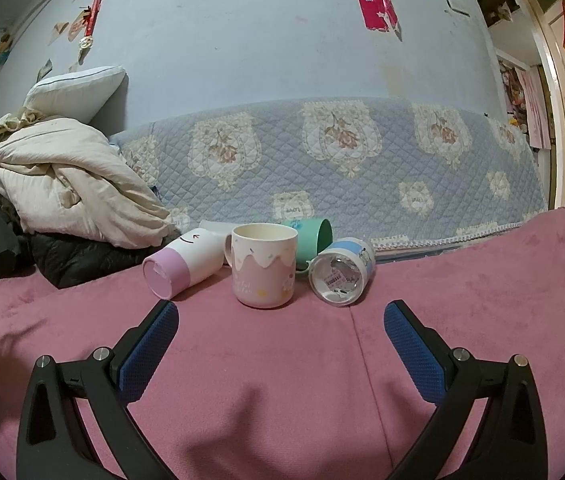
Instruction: Flip cup upright
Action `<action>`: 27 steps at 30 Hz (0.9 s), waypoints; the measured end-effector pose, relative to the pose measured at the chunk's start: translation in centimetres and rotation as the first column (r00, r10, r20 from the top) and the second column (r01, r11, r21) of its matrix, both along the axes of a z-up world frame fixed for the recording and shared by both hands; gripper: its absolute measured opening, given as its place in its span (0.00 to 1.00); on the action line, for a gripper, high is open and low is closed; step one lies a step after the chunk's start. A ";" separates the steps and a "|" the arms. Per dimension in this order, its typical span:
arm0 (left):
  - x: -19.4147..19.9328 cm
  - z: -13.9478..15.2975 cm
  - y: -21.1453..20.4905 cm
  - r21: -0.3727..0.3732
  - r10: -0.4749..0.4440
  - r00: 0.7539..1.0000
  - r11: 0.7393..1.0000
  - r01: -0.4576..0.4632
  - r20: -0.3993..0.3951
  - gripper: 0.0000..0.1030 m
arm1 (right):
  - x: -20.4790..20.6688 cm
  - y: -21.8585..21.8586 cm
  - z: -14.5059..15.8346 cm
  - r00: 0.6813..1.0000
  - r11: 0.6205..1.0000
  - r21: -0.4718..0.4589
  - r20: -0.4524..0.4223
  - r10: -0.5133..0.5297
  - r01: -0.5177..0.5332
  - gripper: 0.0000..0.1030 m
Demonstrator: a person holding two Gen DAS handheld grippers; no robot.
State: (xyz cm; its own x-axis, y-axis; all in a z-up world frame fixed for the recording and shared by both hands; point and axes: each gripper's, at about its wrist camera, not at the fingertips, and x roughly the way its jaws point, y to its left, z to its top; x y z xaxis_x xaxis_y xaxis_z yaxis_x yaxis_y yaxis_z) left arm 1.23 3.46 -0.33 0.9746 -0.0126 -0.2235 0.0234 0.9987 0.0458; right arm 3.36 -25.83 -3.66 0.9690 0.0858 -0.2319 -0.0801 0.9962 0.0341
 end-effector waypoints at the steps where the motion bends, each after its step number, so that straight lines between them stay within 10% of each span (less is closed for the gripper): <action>1: -0.1 0.0 0.0 0.001 0.000 1.000 1.000 0.000 0.000 1.00 | 0.1 0.0 0.0 1.000 1.000 -0.001 -0.003 0.001 -0.001 1.00; 16: 0.1 -0.5 -0.8 0.041 0.028 1.000 0.999 -0.028 0.015 1.00 | -1.9 0.8 0.3 0.990 0.991 -0.060 0.081 -0.115 0.120 1.00; 21: -0.2 -0.3 -1.8 0.098 0.041 0.999 0.994 -0.043 0.029 1.00 | -3.9 -1.3 1.0 0.982 0.993 0.053 0.154 -0.110 0.103 1.00; 27: -0.2 1.7 -0.2 0.017 0.040 0.999 0.999 -0.040 0.004 1.00 | -4.4 -2.0 2.5 0.968 0.978 0.068 0.142 -0.207 0.199 1.00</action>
